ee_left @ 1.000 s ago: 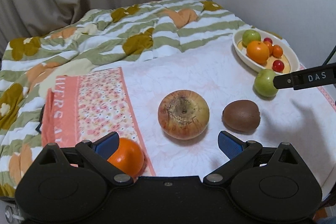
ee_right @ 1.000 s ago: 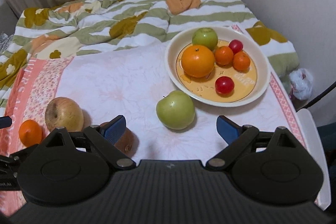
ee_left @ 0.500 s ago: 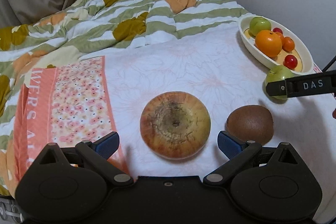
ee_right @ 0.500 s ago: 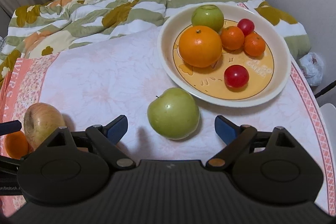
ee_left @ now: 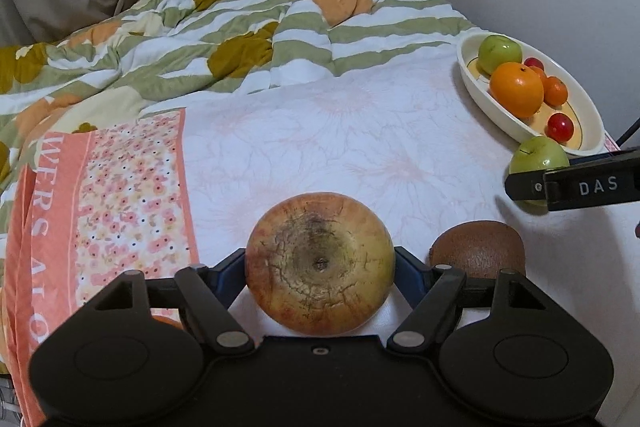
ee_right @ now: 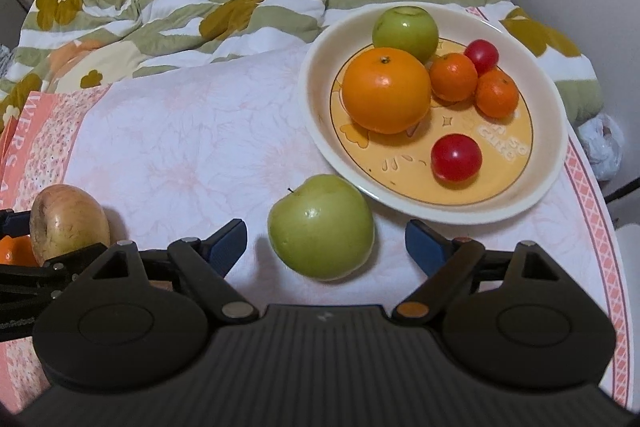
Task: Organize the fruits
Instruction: 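Grasp the large yellow-red apple with the left tool while the right tool grasps the green apple, then carry the yellow-red apple with the left tool to the bowl while the right tool carries the green apple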
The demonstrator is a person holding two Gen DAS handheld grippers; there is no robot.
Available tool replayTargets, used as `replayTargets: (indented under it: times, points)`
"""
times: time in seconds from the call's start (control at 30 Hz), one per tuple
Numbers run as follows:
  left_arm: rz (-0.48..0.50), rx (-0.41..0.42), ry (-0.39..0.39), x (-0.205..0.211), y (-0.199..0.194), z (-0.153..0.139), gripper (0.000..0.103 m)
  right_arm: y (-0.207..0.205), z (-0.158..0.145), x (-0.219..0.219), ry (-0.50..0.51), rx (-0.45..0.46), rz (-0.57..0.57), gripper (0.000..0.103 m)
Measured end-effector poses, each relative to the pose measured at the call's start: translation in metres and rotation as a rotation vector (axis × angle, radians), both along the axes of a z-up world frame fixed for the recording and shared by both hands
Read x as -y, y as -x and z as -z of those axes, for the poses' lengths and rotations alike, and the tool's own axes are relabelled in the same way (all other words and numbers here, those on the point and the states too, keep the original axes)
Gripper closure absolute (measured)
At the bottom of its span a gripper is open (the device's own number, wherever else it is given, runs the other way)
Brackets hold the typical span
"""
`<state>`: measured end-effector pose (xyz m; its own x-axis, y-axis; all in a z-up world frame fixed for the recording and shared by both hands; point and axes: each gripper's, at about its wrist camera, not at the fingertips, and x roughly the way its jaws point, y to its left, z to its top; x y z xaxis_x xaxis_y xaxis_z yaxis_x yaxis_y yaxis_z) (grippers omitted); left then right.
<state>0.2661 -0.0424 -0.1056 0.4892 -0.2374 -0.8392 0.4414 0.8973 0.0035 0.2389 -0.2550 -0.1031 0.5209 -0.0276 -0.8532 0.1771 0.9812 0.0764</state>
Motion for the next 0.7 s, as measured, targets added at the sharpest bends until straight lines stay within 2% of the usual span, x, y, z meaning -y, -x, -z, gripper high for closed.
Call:
replayTargets:
  times: [0.37, 0.7]
  points:
    - [-0.001, 0.0, 0.014, -0.003, 0.005, -0.001, 0.024, -0.013, 0.008, -0.003, 0.01, -0.027, -0.039, 0.03]
    - [-0.005, 0.022, 0.053, -0.009, 0.016, -0.012, 0.024, -0.006, -0.002, -0.011, 0.012, -0.015, -0.053, 0.031]
